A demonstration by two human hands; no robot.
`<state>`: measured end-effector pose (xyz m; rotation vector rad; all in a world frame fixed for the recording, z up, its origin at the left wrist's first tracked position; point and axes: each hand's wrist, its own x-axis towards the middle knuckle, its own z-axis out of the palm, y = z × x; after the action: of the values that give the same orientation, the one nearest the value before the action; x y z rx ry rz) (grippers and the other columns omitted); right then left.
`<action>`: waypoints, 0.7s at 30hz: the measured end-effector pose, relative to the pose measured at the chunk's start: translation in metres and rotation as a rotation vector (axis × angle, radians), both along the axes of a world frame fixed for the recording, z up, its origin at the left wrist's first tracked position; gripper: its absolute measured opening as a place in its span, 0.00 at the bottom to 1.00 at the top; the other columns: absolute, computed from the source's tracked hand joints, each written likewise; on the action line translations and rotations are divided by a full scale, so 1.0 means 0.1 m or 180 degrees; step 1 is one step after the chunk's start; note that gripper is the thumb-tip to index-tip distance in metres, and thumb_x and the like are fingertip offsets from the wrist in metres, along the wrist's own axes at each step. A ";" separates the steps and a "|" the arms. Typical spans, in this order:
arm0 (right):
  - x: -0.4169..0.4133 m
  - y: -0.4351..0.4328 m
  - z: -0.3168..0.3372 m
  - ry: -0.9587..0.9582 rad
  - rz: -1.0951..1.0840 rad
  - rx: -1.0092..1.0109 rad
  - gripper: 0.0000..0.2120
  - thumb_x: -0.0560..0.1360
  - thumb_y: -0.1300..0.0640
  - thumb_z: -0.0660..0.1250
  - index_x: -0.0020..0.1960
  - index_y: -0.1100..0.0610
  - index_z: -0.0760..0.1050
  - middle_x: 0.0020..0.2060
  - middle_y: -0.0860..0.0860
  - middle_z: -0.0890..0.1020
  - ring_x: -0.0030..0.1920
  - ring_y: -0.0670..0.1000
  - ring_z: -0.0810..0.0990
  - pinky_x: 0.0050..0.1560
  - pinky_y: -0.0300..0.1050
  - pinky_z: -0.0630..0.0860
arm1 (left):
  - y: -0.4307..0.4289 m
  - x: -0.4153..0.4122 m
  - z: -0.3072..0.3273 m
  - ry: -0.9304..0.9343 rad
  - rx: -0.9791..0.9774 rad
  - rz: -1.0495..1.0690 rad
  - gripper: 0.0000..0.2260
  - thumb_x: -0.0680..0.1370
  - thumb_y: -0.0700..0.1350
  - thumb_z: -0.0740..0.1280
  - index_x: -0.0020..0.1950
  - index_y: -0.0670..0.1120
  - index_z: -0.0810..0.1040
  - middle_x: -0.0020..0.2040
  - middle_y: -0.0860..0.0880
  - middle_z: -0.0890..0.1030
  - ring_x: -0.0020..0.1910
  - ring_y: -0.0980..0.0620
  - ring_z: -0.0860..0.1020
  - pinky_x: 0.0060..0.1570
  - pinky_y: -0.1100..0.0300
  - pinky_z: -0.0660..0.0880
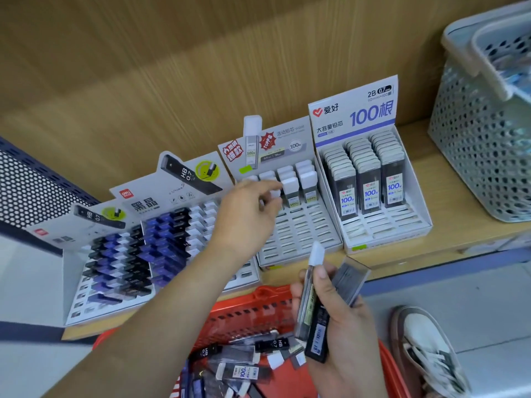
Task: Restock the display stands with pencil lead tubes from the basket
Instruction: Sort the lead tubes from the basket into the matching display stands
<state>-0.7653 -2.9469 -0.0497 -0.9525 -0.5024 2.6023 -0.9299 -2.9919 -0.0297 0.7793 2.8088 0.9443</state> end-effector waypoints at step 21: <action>-0.03 -0.11 0.01 0.0029 0.0708 0.1206 0.07 0.63 0.54 0.74 0.41 0.50 0.81 0.36 0.75 0.75 0.21 0.51 0.67 0.23 0.41 0.65 | -0.60 0.63 0.30 -0.2802 0.2854 0.0399 0.15 0.75 0.38 0.64 0.62 0.41 0.77 0.57 0.40 0.81 0.56 0.42 0.81 0.54 0.53 0.79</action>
<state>-0.7687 -2.9576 -0.0489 -0.7939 -1.1075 2.5588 -0.8672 -3.0521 -0.0001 0.1098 1.6308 1.9787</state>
